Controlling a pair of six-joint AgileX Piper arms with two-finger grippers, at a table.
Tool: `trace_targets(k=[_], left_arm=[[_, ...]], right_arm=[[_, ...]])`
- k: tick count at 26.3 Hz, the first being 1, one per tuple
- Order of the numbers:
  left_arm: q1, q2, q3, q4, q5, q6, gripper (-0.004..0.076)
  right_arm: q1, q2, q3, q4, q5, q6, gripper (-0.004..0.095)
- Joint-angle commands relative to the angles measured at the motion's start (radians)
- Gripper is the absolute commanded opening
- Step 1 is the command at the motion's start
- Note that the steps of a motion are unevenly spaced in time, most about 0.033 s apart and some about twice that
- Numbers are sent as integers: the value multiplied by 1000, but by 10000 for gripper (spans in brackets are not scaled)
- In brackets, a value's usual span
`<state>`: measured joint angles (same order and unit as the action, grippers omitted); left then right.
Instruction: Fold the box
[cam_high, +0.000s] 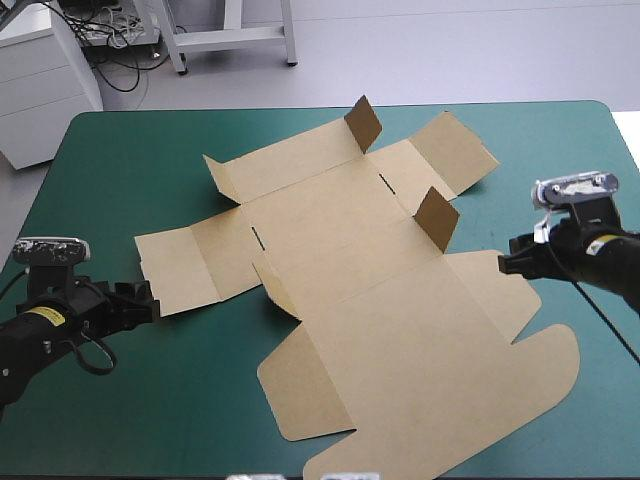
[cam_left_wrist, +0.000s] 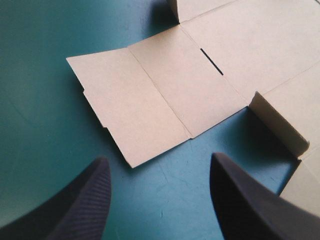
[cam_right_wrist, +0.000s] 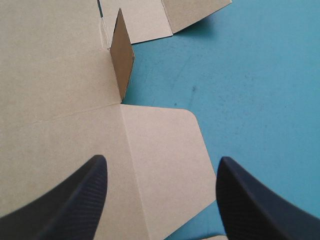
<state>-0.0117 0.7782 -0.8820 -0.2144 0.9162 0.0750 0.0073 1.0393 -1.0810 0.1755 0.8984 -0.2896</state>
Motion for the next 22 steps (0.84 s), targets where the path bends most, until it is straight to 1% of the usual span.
trace_targets(k=[1, 5, 7, 9, 11, 15, 22], left_arm=[[-1, 35, -41, -13, -13, 4, 415], [-1, 44, -41, -12, -1, 17, 415], [-1, 44, -41, -12, 3, 38, 415], [-1, 44, -41, -12, 10, 38, 415], [-1, 44, -41, -12, 14, 38, 415], [-1, 44, -41, -12, 32, 38, 415], [-1, 44, -42, -16, 73, 65, 415]], right_arm=[[5, 92, -146, 11, 16, -12, 587], [7, 251, -345, 46, 121, -16, 587], [24, 331, -449, 62, 168, -28, 589], [57, 402, -537, 55, 212, -30, 596], [105, 497, -652, 24, 275, -30, 623], [139, 634, -776, -13, 347, -13, 636], [145, 764, -835, 12, 348, -4, 636]])
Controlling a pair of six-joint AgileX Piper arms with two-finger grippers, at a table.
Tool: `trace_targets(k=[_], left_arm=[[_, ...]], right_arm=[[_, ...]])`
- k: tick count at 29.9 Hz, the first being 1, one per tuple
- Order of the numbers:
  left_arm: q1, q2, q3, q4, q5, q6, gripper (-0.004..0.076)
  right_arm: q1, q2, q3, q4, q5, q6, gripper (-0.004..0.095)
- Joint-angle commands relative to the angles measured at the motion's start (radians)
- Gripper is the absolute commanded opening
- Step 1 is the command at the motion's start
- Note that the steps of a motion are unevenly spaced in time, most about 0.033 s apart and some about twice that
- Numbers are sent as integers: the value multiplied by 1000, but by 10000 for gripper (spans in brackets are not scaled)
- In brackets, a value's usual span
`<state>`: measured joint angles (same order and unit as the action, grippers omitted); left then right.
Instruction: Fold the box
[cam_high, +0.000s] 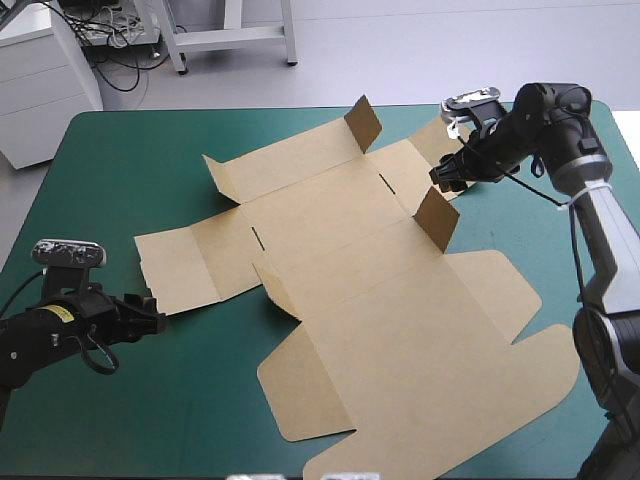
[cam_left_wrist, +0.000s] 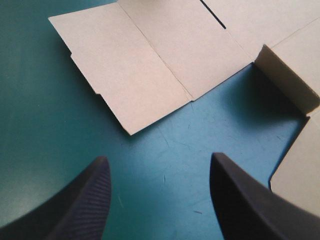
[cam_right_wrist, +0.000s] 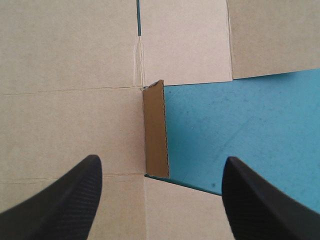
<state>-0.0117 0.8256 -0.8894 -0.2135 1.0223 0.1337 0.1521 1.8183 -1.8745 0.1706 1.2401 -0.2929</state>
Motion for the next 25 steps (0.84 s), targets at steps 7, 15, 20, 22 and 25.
trace_targets(k=[7, 15, 20, 22, 25], left_arm=[[-1, -3, -35, -17, -44, 19, 415], [-1, -3, -35, -17, -42, 19, 415], [-1, -3, -35, -17, -42, 19, 415], [-1, -3, -35, -17, -42, 19, 415], [-1, -3, -35, -17, -42, 22, 415]], right_arm=[[22, 65, -42, 14, 6, -6, 634], [75, 117, -42, -51, 6, -8, 626], [79, 141, -42, -74, 6, -8, 626], [79, 153, -42, -74, 6, -8, 626], [79, 173, -42, -73, 6, -8, 609]])
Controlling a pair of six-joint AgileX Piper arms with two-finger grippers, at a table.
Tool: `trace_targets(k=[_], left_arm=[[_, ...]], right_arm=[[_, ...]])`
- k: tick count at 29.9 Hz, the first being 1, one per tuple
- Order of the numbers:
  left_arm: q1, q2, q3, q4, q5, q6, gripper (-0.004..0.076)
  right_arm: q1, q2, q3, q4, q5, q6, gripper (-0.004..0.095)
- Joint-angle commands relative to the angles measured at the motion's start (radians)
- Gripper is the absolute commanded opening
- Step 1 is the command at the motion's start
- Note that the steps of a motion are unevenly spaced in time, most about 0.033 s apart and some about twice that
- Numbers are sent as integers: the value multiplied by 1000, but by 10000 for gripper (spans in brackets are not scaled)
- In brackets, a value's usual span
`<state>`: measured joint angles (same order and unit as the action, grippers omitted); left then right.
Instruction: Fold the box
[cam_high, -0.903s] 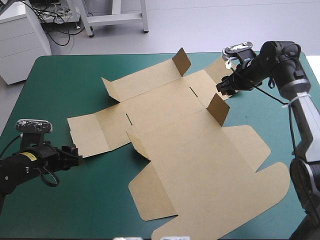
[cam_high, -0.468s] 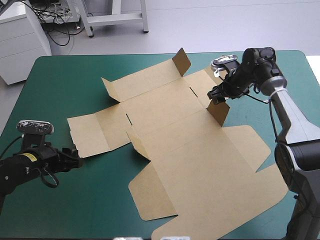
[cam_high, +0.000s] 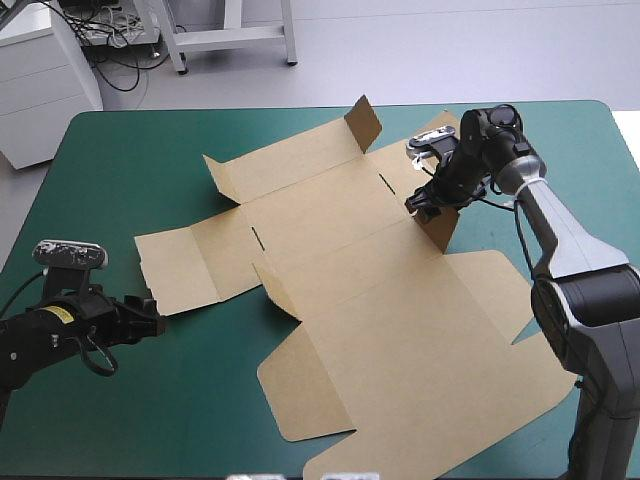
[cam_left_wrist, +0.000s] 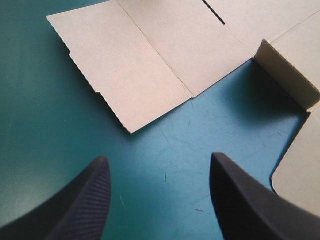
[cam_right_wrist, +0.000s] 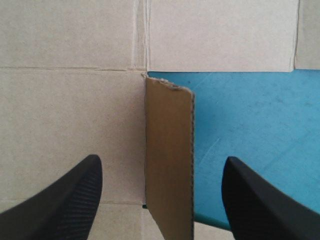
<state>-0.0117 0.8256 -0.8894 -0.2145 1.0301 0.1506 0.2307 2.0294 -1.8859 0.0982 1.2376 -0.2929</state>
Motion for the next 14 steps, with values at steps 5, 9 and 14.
trace_targets(k=[5, 9, 14], left_arm=[[-1, -3, -35, -14, -50, 6, 415], [-1, -3, -35, -14, -50, 8, 415], [-1, -3, -35, -14, -54, 8, 415]], right_arm=[[0, -18, -31, 0, 8, -8, 492], [0, -15, -32, -10, 6, -8, 278], [0, -15, -34, -17, -3, -31, -17]])
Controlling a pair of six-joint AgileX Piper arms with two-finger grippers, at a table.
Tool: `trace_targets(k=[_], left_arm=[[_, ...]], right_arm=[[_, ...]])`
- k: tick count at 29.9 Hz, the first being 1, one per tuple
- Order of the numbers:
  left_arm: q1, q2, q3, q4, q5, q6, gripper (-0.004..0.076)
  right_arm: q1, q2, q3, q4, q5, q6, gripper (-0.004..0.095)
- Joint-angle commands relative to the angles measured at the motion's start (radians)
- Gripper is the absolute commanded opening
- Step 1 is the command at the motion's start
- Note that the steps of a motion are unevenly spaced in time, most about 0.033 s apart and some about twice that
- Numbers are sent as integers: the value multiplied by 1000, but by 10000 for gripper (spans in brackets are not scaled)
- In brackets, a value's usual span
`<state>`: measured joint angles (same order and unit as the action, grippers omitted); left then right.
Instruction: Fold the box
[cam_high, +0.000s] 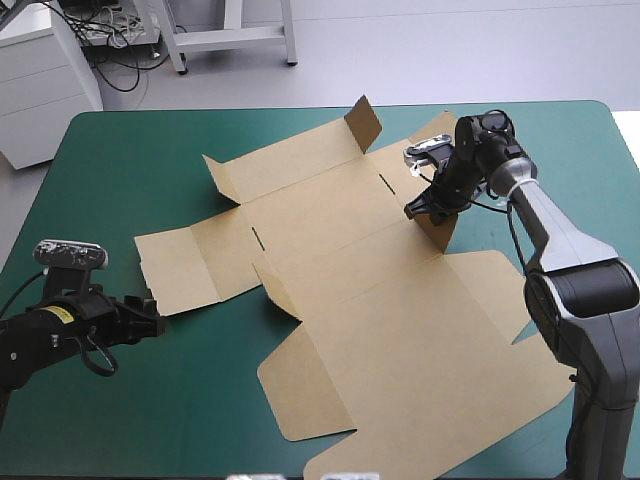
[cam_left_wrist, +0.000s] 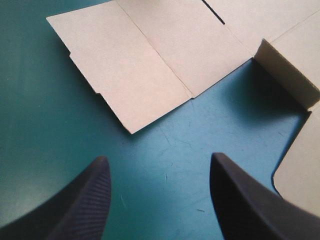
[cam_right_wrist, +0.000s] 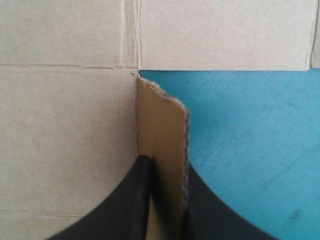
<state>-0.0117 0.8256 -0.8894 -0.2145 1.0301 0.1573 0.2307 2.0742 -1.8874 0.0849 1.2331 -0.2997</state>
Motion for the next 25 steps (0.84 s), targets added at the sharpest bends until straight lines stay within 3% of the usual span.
trace_targets(k=[1, 15, 25], left_arm=[[-1, -3, -35, -14, -54, 1, 415], [-1, -3, -35, -12, -49, 1, 415], [-1, -3, -35, -12, -51, 1, 415]], right_arm=[[0, -60, -33, -4, 2, -26, -19], [1, -66, -35, -6, 1, -283, -22], [1, -68, -35, 15, -150, -607, -22]])
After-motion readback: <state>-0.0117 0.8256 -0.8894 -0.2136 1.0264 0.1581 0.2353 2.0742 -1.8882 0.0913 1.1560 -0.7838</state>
